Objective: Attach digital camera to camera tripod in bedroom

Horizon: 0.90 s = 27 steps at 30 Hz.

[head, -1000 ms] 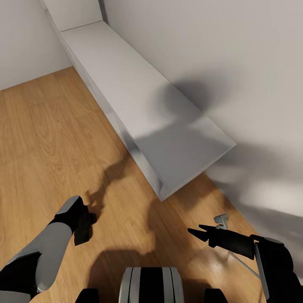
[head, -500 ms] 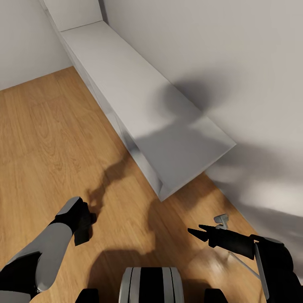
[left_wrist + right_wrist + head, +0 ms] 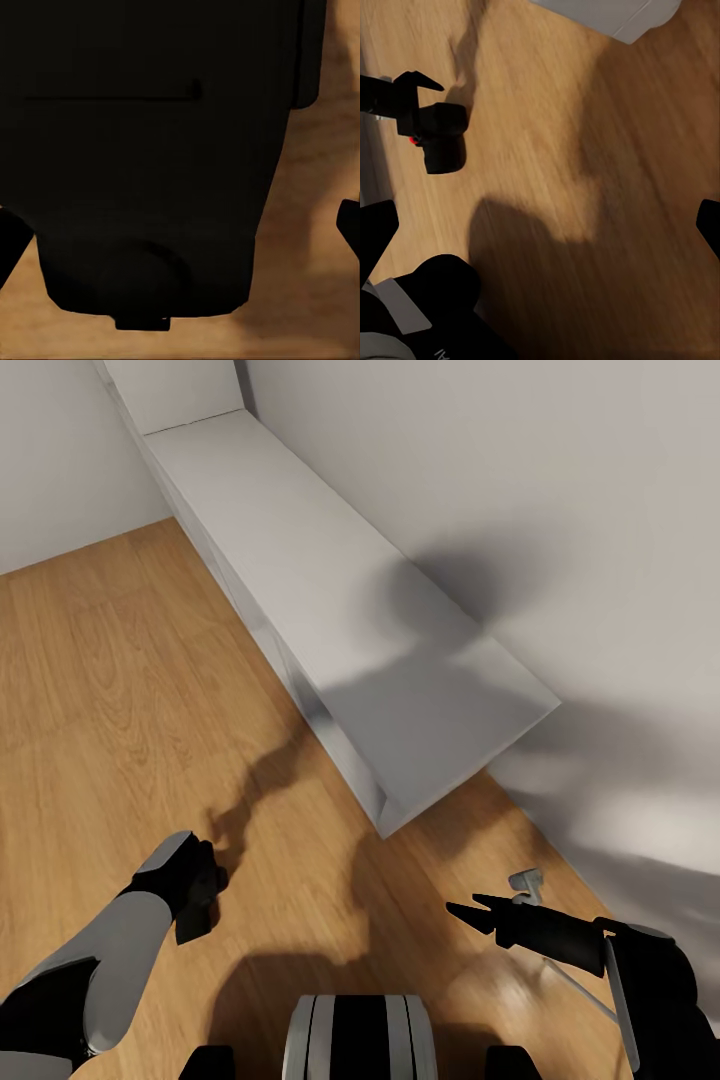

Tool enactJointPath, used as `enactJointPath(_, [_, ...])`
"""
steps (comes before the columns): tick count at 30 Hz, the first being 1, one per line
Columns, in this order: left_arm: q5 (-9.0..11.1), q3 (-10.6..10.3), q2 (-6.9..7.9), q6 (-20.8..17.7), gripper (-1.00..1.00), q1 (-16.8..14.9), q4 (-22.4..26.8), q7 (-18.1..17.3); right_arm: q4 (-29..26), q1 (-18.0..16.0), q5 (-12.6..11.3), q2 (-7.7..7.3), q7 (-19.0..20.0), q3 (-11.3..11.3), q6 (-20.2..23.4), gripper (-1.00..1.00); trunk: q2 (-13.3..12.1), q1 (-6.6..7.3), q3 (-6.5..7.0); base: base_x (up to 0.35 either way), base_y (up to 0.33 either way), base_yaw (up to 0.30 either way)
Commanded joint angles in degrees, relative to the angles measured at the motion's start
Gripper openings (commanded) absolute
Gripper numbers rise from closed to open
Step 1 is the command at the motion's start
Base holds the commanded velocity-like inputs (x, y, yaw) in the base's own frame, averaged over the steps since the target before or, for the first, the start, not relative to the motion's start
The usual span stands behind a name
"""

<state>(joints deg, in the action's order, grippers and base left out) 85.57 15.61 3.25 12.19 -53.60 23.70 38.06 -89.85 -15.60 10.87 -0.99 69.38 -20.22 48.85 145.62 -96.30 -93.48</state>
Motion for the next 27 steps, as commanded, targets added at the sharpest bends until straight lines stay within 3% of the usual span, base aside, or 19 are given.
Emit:
enactJointPath(1, [0.59, 0.03, 0.02, 0.32, 1.0, -0.01, 0.02, 0.03, -0.06, -0.05, 0.53, 0.02, 0.58, -0.09, 0.37, 1.0, 0.01, 0.01, -0.03, 0.0, 0.0, 0.0])
enactJointPath(27, [0.59, -0.05, 0.09, 0.08, 1.0, -0.01, -0.16, 0.02, -0.06, -0.05, 0.54, 0.02, 0.58, -0.09, 0.37, 1.0, 0.01, 0.01, -0.03, 0.0, 0.0, 0.0])
